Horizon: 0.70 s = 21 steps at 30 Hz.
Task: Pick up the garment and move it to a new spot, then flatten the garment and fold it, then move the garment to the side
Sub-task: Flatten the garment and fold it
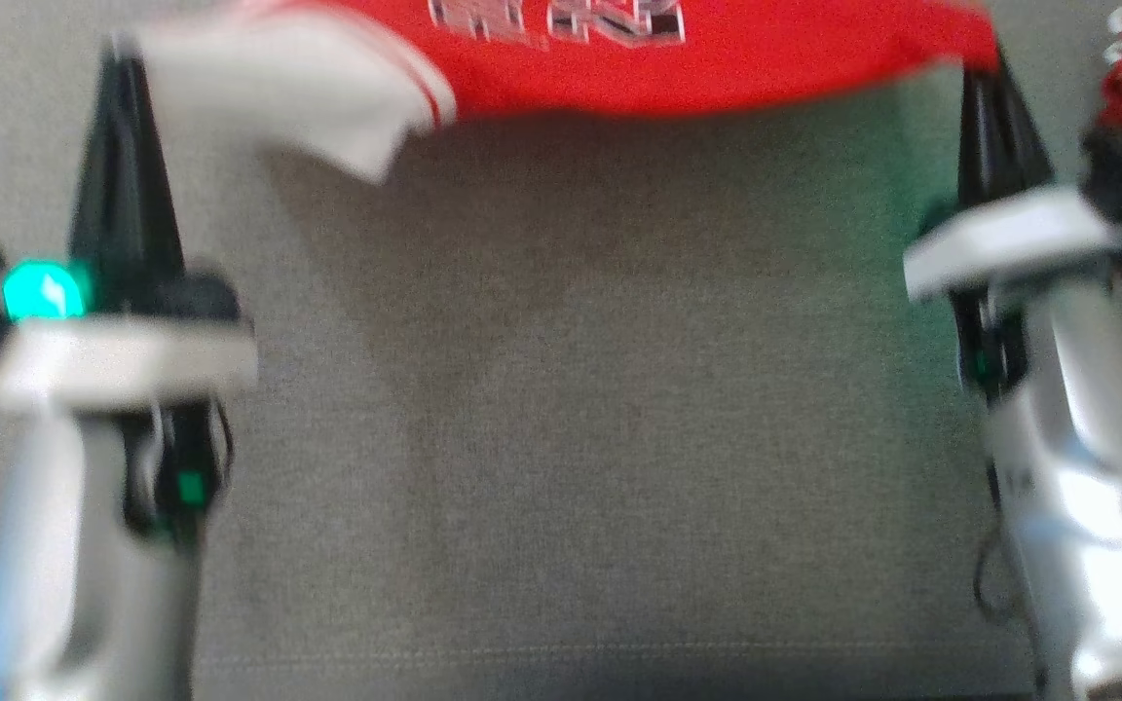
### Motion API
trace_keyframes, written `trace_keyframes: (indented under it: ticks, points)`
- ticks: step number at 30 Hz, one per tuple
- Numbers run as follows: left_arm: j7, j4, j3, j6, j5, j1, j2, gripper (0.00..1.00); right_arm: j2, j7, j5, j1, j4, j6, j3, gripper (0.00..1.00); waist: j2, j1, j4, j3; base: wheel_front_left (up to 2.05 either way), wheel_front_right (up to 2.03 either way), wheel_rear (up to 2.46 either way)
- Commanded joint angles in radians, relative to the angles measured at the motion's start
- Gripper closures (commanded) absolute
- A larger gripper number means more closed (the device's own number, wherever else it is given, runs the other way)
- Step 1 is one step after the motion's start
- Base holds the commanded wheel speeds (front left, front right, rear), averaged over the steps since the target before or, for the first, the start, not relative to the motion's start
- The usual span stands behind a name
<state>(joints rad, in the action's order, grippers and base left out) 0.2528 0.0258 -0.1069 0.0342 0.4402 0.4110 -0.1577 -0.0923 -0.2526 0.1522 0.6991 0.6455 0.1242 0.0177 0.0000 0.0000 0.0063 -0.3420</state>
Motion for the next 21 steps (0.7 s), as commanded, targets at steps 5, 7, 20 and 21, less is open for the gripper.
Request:
trace_keyframes:
  ticks: [5, 7, 20, 21]
  points:
    - [0.009, -0.205, 0.050, -0.026, -0.001, -0.246, 0.006, 1.00, -0.014, -0.009, 0.069, -0.233, -0.175, 0.007, 0.004, 1.00, 0.0000, 0.0000, -0.009, 0.119, 0.00, 0.00, 0.00]
    - [0.009, -0.255, 0.044, -0.037, -0.004, -0.341, 0.018, 1.00, -0.014, -0.009, 0.078, -0.319, -0.225, 0.007, 0.000, 1.00, 0.0000, 0.0000, -0.011, 0.150, 0.00, 0.00, 0.00]
    - [-0.011, -0.451, -0.006, -0.105, -0.002, -0.773, 0.051, 1.00, 0.013, 0.141, 0.077, -0.769, -0.560, 0.007, -0.044, 1.00, 0.0000, 0.0000, -0.019, 0.242, 0.00, 0.00, 0.00]
    - [-0.013, -0.438, -0.007, -0.105, 0.002, -0.778, 0.051, 1.00, 0.015, 0.149, 0.073, -0.778, -0.562, 0.007, -0.044, 1.00, 0.0000, 0.0000, -0.019, 0.241, 0.00, 0.00, 0.00]
